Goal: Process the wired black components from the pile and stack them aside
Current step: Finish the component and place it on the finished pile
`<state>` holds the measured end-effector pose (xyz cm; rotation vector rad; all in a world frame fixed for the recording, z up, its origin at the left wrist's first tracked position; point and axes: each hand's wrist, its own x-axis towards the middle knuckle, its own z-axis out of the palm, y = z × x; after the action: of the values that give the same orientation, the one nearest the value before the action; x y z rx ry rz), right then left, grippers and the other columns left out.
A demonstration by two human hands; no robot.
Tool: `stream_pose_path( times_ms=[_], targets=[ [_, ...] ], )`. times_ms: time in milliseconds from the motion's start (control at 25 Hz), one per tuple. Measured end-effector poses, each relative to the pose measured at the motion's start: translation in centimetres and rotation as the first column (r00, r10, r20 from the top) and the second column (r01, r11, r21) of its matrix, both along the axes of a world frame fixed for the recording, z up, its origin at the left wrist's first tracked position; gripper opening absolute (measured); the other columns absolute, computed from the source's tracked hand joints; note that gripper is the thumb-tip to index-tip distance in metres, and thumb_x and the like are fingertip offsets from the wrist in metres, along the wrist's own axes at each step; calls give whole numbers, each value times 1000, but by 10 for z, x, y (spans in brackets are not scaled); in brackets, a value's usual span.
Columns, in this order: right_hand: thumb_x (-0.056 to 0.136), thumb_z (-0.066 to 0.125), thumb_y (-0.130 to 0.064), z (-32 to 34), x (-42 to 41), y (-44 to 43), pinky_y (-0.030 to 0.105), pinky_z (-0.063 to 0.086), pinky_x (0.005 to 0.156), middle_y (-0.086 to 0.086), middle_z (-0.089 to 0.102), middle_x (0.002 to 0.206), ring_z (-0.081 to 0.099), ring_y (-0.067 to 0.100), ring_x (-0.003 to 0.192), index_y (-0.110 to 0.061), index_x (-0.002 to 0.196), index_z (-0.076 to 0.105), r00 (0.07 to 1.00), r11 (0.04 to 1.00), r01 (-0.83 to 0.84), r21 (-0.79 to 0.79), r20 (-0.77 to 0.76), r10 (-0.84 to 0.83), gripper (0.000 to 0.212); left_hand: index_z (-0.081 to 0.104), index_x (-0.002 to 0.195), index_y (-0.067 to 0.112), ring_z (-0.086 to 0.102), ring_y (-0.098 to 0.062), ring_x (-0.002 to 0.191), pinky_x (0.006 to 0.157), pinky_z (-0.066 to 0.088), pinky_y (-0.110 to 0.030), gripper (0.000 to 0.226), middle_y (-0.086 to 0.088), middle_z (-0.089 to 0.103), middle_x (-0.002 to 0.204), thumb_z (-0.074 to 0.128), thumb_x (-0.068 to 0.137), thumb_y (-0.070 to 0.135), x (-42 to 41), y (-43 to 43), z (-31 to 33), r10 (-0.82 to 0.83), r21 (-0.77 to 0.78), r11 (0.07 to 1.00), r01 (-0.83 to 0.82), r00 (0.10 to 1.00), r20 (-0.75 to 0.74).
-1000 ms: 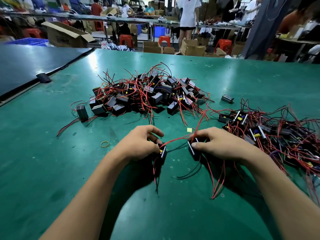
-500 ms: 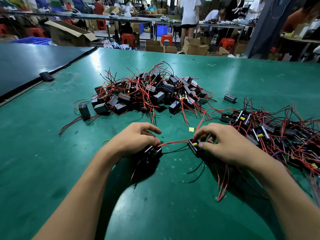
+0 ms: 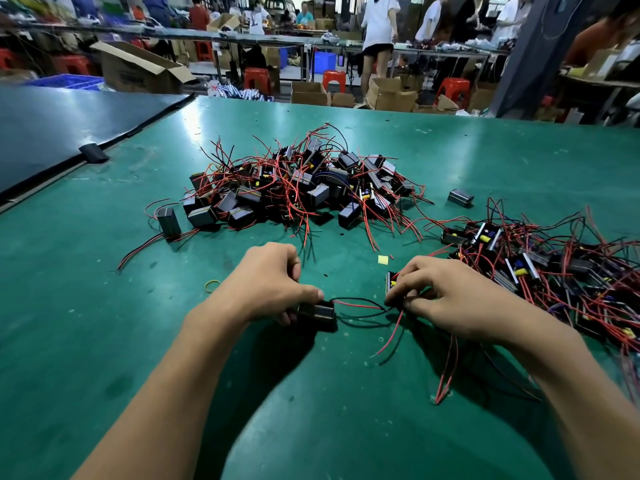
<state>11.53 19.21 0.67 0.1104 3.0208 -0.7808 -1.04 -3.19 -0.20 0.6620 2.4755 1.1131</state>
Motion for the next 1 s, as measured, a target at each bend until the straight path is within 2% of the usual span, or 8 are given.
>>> stream_pose_path(
  times_ms=[120, 200, 320, 440, 520, 760, 880, 1000],
  targets=[
    [91, 70, -23, -2, -1, 0, 25, 46, 85, -14, 56, 92, 60, 3, 85, -35, 100, 77, 1000, 1000, 2, 8, -20, -2, 16, 47, 68, 10, 67, -22, 47, 43, 51, -26, 40, -10, 65, 53, 84, 73, 23, -1, -3, 3, 28, -52, 998, -29, 999, -29],
    [90, 72, -27, -4, -1, 0, 25, 44, 86, -14, 53, 93, 56, 2, 85, -36, 102, 77, 1000, 1000, -8, 22, -20, 8, 16, 51, 65, 16, 58, -13, 52, 48, 41, -23, 36, 4, 60, 53, 84, 71, 30, -2, -1, 2, -7, -89, 996, -17, 964, -267],
    [87, 75, -33, -7, -2, -3, 18, 38, 78, -14, 51, 97, 51, -3, 84, -37, 101, 76, 1000, 1000, -5, 28, -12, 6, 15, 67, 79, 24, 51, -2, 63, 61, 39, -20, 13, 11, 62, 67, 80, 75, 27, 11, 11, 3, -124, 75, 983, 171, 900, -419],
    [86, 75, -32, -12, -4, -10, 15, 34, 72, -11, 51, 96, 49, -3, 81, -33, 93, 76, 999, 998, -2, 61, -39, 4, 7, 75, 97, 26, 61, -5, 82, 77, 49, -22, 16, 9, 72, 85, 76, 81, 30, 23, 22, -7, -303, -8, 947, 321, 885, -355],
    [85, 77, -31, -13, -6, -11, 15, 35, 71, -9, 54, 94, 50, -1, 80, -29, 90, 77, 997, 999, 7, 49, -80, -3, 5, 76, 92, 23, 64, -5, 76, 74, 51, -22, 10, 7, 73, 81, 74, 84, 28, 22, 24, -12, -323, -34, 943, 330, 890, -322],
    [87, 75, -24, -16, -7, -12, 6, 36, 72, -6, 63, 92, 55, 2, 82, -25, 91, 75, 981, 996, 76, -51, -172, -84, 3, 75, 81, 22, 62, 2, 64, 62, 46, -12, 12, 10, 71, 69, 69, 88, 28, 15, 20, -13, -127, 108, 980, 168, 942, -311],
    [89, 74, -25, -19, -8, -14, 9, 39, 76, -5, 67, 96, 60, 8, 87, -26, 106, 72, 980, 993, 94, -67, -167, -105, 17, 70, 83, 21, 63, 0, 64, 64, 48, -13, 11, 9, 71, 70, 64, 92, 22, 15, 20, -13, -69, 151, 981, 118, 953, -296],
    [92, 71, -23, -20, -9, -15, 10, 38, 67, -7, 64, 85, 53, -1, 67, -25, 127, 61, 982, 976, 103, -191, -134, -130, 37, 63, 89, 19, 65, -5, 66, 67, 52, -21, 7, 7, 72, 72, 59, 94, 15, 13, 21, -11, -36, 190, 978, 90, 963, -267]
  ],
)
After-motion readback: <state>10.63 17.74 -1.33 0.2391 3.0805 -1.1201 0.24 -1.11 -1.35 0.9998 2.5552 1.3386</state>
